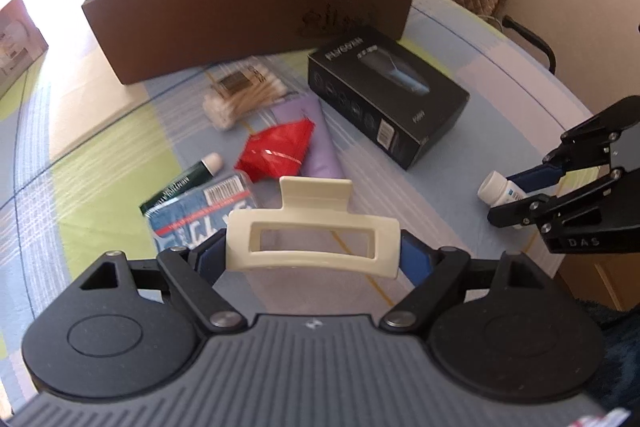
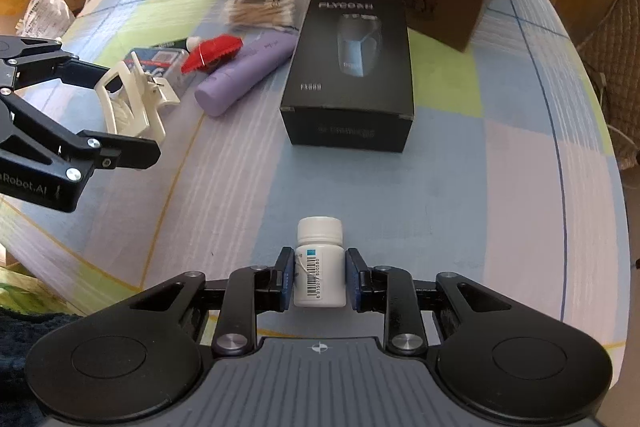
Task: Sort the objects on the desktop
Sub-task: 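Carry the claw clip and pill bottle into the brown box with both tools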
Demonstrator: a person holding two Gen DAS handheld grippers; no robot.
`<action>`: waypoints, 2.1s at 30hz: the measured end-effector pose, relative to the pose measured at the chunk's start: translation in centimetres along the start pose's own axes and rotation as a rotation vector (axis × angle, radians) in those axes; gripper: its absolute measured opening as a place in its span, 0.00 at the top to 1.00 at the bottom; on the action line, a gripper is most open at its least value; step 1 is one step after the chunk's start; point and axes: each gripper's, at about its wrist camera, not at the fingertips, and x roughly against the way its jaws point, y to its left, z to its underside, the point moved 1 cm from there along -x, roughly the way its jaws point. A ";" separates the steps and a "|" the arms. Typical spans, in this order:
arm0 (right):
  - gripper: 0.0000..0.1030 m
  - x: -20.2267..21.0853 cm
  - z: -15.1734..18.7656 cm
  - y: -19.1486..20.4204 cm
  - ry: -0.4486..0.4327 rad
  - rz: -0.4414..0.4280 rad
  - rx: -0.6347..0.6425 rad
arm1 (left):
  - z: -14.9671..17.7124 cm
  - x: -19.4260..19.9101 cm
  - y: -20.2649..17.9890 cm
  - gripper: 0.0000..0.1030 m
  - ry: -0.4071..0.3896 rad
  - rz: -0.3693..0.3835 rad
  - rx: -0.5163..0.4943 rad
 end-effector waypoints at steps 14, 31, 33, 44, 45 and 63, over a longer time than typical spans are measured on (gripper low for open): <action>0.77 5.6 -5.1 -0.7 -0.175 -0.053 -0.005 | -4.0 3.0 1.8 0.19 -0.083 -0.036 0.031; 0.77 9.3 -14.5 -1.7 -0.355 -0.063 0.082 | -13.4 4.3 5.3 0.19 -0.213 -0.085 0.026; 0.77 9.3 -15.6 -2.0 -0.370 -0.060 0.083 | -14.5 4.0 5.8 0.19 -0.219 -0.083 0.027; 0.77 7.0 -21.8 -5.3 -0.359 -0.018 0.058 | -20.9 0.5 10.1 0.19 -0.190 -0.108 0.063; 0.77 6.6 -22.3 -5.7 -0.351 -0.012 0.053 | -21.4 -0.1 10.6 0.19 -0.182 -0.116 0.066; 0.77 -1.2 -25.6 -10.0 -0.146 0.000 -0.026 | -24.7 -10.7 13.7 0.19 0.075 -0.144 0.058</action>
